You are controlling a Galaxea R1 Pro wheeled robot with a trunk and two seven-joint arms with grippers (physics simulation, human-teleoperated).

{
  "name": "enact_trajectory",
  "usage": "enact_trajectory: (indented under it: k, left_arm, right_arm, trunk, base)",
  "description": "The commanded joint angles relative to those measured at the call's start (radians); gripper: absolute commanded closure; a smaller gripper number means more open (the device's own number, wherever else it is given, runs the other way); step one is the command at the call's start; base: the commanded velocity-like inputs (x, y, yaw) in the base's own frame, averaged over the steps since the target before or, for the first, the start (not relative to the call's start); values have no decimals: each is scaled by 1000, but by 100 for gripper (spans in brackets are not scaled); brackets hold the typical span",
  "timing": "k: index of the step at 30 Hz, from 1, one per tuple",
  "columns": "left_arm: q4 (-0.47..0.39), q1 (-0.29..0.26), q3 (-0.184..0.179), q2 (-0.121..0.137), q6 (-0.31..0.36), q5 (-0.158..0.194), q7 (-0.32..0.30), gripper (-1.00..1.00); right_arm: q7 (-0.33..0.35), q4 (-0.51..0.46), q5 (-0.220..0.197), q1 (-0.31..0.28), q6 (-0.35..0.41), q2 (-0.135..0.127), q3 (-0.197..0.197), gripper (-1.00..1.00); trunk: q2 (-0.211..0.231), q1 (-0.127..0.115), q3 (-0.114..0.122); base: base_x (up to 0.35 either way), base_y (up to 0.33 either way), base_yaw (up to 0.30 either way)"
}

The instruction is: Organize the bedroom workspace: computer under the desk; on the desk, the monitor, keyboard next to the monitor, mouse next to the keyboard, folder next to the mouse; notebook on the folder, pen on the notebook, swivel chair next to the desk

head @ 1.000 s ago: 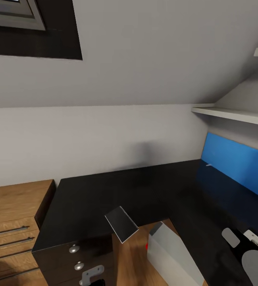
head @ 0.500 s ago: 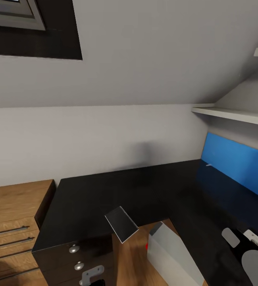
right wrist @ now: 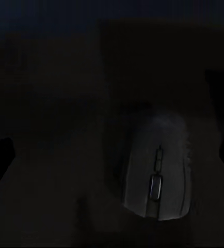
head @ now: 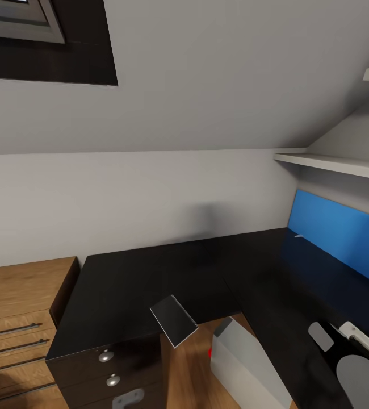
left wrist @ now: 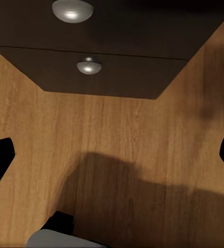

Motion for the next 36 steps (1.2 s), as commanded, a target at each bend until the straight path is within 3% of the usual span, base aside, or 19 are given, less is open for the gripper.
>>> enact_trajectory:
  k: [1,5,10,11,18,19,23,25,32,36]
  left_arm:
    - [9,-2,-6,-2,-1,5,6,-100]
    - [20,-2,-6,-4,-1,4,6,-100]
    - [25,-2,-6,-6,-1,4,6,-100]
    - [26,-2,-6,-6,-1,4,6,-100]
    - [28,-2,-6,-6,-1,4,6,-100]
    - [29,-2,-6,-6,-1,4,6,-100]
    - [29,-2,-6,-6,-1,4,6,-100]
    - [29,-2,-6,-6,-1,4,6,-100]
    - [29,-2,-6,-6,-1,4,6,-100]
    - [29,-2,-6,-6,-1,4,6,-100]
  right_arm:
    - [-2,-21,2,0,-11,18,3,-100]
    - [-11,-70,44,1,-15,57,9,-100]
    - [-53,-149,136,5,-16,110,12,-100]
    - [-75,-175,166,8,-16,133,12,-100]
    - [-161,-239,283,23,-16,235,13,-100]
    - [-173,-244,322,28,-16,261,13,-100]
    - [-185,-234,390,36,-16,305,13,-100]
    - [-191,-196,443,40,-17,336,21,-100]
    - [-194,-151,479,42,-19,359,102,-100]
    - [-194,-143,482,42,-28,361,121,-100]
  trunk:
    - [-1,0,-1]
    - [-1,0,-1]
    - [-1,0,-1]
    - [-1,0,-1]
    - [-1,0,-1]
    - [-1,0,-1]
    - [-1,0,-1]
    - [-1,0,-1]
    - [-1,0,-1]
    - [-1,0,-1]
  base:
    - [0,0,0]
    - [0,0,0]
    - [0,0,0]
    - [0,0,0]
    - [0,0,0]
    - [0,0,0]
    - [0,0,0]
    - [0,0,0]
    - [0,0,140]
    - [0,0,258]
